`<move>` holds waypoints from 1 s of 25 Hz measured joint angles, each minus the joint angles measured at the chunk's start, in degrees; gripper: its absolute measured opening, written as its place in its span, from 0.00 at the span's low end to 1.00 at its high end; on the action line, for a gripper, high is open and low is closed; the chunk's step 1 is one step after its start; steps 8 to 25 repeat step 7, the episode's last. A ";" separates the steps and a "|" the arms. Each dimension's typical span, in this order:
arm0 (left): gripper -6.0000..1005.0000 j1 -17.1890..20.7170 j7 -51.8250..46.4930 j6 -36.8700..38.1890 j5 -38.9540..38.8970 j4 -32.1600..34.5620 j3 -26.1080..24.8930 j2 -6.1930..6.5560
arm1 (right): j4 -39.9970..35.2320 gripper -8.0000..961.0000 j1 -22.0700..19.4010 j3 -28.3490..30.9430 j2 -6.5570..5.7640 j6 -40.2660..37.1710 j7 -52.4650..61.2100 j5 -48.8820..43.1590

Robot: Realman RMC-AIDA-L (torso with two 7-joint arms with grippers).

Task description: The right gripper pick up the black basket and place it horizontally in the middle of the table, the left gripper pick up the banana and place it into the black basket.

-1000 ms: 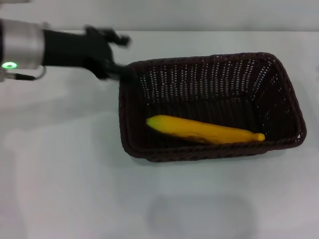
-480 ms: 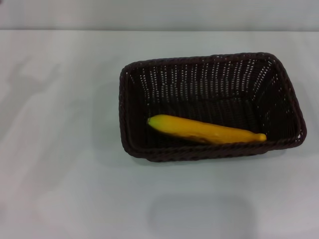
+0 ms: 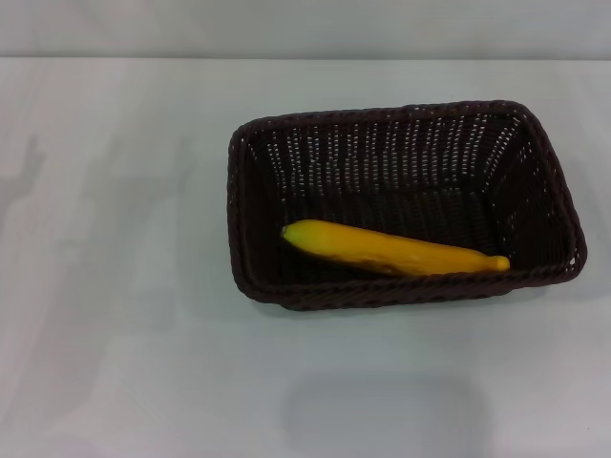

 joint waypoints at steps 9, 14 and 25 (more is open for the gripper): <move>0.89 -0.63 0.50 -0.58 -1.40 -2.47 0.01 -0.16 | 0.09 0.91 -0.93 0.41 0.01 -0.68 -0.71 0.19; 0.89 -0.63 0.50 -0.58 -1.40 -2.47 0.01 -0.16 | 0.09 0.91 -0.93 0.41 0.01 -0.68 -0.71 0.19; 0.89 -0.63 0.50 -0.58 -1.40 -2.47 0.01 -0.16 | 0.09 0.91 -0.93 0.41 0.01 -0.68 -0.71 0.19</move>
